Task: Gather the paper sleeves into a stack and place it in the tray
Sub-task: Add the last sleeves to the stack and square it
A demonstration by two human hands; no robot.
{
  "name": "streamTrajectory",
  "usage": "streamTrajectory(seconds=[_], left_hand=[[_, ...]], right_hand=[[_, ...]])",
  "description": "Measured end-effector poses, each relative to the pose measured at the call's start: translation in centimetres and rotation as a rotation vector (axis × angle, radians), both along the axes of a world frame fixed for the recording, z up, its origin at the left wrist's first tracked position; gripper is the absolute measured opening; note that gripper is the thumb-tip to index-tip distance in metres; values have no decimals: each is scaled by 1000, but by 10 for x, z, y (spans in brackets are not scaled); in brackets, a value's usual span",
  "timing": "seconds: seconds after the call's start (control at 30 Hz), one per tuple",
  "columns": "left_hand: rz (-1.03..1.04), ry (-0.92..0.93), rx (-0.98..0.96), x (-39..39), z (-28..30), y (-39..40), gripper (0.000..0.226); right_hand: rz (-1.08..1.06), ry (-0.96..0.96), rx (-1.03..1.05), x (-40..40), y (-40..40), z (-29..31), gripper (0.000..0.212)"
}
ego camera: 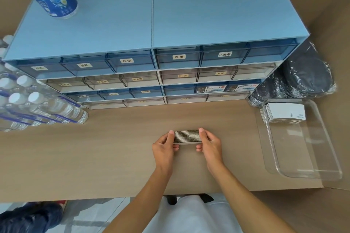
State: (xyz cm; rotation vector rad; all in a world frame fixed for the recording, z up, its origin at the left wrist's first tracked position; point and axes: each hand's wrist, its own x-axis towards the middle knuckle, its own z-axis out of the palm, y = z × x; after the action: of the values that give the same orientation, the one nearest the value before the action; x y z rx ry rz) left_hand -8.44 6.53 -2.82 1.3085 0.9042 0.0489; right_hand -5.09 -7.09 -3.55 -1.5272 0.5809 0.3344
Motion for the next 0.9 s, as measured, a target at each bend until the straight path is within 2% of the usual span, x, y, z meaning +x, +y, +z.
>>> streamTrajectory(seconds=[0.17, 0.4, 0.67, 0.9], left_hand=[[29, -33, 1, 1, 1, -7, 27], [149, -31, -1, 2, -3, -21, 32], [173, -38, 92, -3, -7, -31, 37], [146, -28, 128, -1, -6, -29, 45]], right_hand=[[18, 4, -41, 2, 0, 1, 15], [-78, 25, 100, -6, 13, -4, 25], [-170, 24, 195, -13, 24, -6, 21], [-212, 19, 168, -11, 26, -4, 26]])
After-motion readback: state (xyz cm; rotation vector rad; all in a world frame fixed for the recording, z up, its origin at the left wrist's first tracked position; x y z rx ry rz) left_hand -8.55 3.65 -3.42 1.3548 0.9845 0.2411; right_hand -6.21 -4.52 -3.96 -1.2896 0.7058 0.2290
